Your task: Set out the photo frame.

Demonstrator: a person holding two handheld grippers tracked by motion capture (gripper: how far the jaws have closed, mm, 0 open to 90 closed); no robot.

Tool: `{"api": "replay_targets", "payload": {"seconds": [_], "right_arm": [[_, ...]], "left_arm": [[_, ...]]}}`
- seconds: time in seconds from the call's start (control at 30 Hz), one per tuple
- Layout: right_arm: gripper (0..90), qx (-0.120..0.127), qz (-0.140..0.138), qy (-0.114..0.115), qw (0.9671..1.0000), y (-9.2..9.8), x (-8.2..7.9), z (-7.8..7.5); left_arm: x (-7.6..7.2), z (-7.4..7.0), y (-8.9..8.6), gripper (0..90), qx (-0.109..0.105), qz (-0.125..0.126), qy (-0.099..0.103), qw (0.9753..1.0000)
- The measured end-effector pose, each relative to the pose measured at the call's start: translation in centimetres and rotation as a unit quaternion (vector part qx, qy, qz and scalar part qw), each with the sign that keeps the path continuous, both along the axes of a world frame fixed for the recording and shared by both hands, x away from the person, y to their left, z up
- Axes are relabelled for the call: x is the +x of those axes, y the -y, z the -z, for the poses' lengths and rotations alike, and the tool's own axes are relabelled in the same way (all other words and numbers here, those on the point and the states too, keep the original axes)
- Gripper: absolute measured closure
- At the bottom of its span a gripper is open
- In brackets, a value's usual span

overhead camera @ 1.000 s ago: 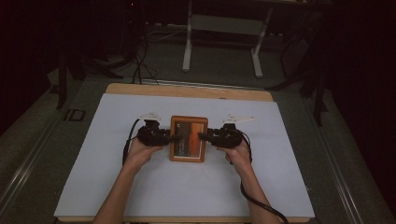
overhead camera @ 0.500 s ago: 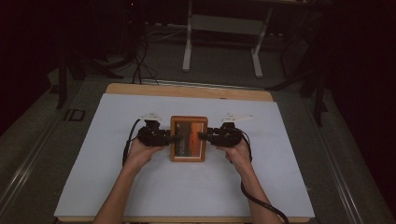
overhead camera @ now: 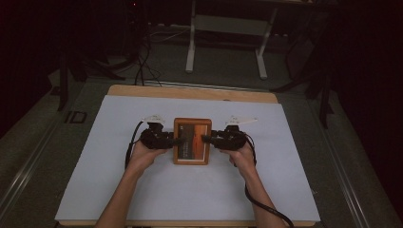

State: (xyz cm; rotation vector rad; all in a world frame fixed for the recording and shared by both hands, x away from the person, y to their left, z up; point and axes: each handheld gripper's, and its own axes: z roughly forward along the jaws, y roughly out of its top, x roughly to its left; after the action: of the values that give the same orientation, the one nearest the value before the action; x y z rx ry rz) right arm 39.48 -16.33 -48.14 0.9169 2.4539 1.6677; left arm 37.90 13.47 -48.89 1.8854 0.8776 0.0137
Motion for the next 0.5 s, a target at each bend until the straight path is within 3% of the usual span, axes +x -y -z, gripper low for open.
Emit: {"api": "replay_targets", "payload": {"seconds": [0.37,0.5], "right_arm": [[50.5,-0.015,-0.001,0.01,0.9998,-0.02,-0.49,-0.35],[48.8,-0.038,0.002,0.02,0.9991,0.0,-1.0,-0.76]], "left_arm": [[-0.42,-0.48,-0.29,47.7,0.008,-0.015,0.015,0.9997],[-0.87,-0.77,-0.82,45.5,0.009,-0.027,0.025,0.9993]]}}
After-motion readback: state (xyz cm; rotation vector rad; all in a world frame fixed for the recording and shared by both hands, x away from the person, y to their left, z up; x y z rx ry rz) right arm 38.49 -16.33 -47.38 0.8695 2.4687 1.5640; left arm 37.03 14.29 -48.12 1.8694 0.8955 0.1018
